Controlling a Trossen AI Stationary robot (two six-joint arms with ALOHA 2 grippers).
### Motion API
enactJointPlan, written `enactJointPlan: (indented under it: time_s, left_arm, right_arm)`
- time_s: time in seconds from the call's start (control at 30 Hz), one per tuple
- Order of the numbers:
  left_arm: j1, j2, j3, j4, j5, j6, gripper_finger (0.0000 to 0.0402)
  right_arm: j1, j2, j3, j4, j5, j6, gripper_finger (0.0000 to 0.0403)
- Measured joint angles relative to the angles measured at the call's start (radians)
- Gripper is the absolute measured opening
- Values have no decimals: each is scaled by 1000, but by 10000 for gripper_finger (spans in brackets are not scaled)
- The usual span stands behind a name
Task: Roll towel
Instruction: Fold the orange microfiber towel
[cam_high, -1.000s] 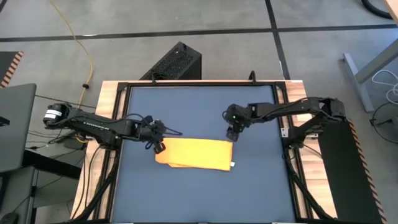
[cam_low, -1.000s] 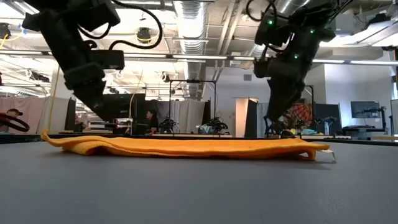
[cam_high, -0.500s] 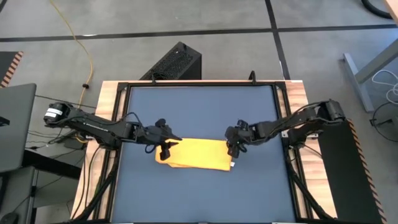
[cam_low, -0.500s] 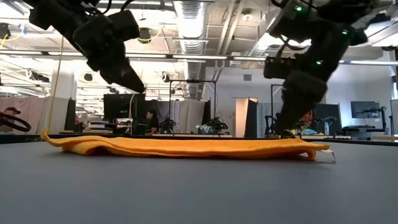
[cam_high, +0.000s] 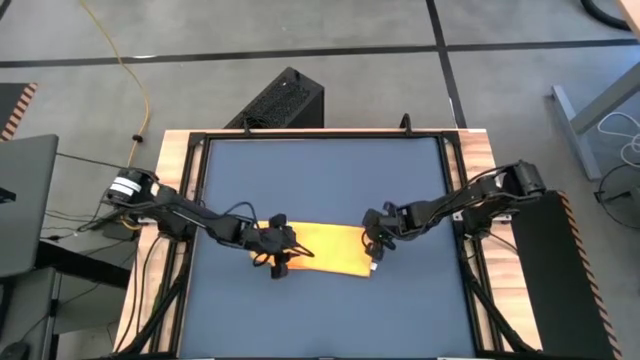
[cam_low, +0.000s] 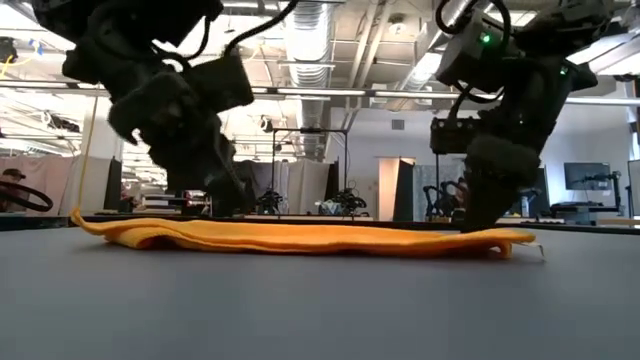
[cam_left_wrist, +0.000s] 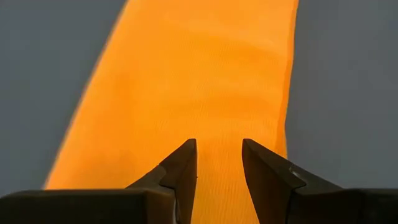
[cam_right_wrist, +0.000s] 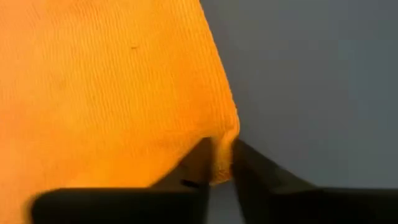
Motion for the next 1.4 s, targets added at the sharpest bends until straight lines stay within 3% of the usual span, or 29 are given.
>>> enactJointPlan:
  time_s: [0.1,0.27,0.47,0.63,0.8,1.1,1.4]
  left_arm:
    - [0,-1,19,11,38,34,116]
    - [0,-70,28,-1,52,90,116]
    - [0,-159,29,-23,51,120,116]
    - [-9,-165,29,-30,50,133,116]
    - [-15,-144,27,-24,50,132,116]
    - [-20,-134,28,-16,52,128,116]
    - [-38,-134,28,-69,51,74,116]
  right_arm:
    - [20,0,11,0,-68,95,16]
    - [89,-45,79,-1,-178,177,38]
    - [143,-88,154,-16,-258,169,29]
    - [127,-92,155,-208,-157,176,32]
    - [87,-90,155,-403,-15,298,46]
    - [79,-91,155,-449,83,255,66]
    - [66,-91,155,-573,124,243,135]
